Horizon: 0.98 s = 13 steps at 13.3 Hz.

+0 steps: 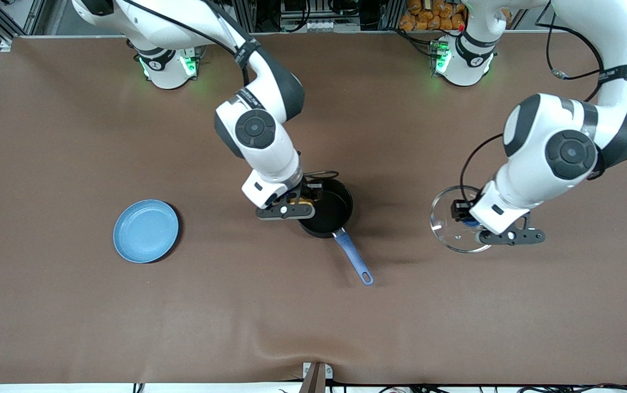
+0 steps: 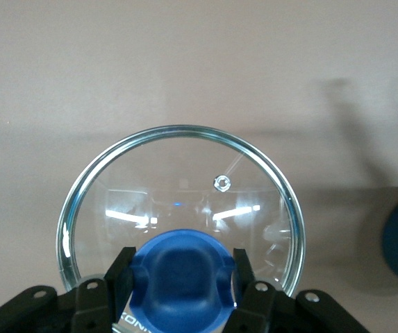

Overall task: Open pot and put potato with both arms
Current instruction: 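Lift the lid aside with the left gripper while the right gripper carries the potato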

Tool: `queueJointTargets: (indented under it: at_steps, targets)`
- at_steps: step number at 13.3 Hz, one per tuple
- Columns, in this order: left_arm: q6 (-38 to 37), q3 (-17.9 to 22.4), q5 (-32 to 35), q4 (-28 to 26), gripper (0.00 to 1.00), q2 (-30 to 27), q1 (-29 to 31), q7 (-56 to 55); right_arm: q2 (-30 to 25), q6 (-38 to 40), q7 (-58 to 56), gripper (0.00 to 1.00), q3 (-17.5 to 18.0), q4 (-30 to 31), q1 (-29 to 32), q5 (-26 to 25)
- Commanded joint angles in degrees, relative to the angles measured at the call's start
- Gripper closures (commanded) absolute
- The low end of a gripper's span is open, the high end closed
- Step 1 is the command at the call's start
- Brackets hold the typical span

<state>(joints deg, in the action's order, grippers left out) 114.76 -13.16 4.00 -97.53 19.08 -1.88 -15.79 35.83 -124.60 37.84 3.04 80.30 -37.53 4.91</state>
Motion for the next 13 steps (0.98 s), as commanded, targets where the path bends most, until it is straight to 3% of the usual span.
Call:
queueJointTargets:
  at_steps: [1,6,13]
  targets:
    - [7.0,-0.6,-1.2,-7.7,1.0,-2.1,1.9,1.4,3.8,-3.3,2.5,1.0,-0.7,-0.9,-1.8,-4.1]
    - [17.5,-0.7,-1.2,-15.8,1.0,-1.8,5.7,7.4,10.3,-12.7,2.0,1.0,-0.7,-1.5,-3.4,-4.6]
    - [27.5,-0.7,-1.2,-19.3,1.0,3.6,12.1,17.9,13.7,-12.8,5.8,1.0,-0.6,-1.7,-6.2,-4.4]
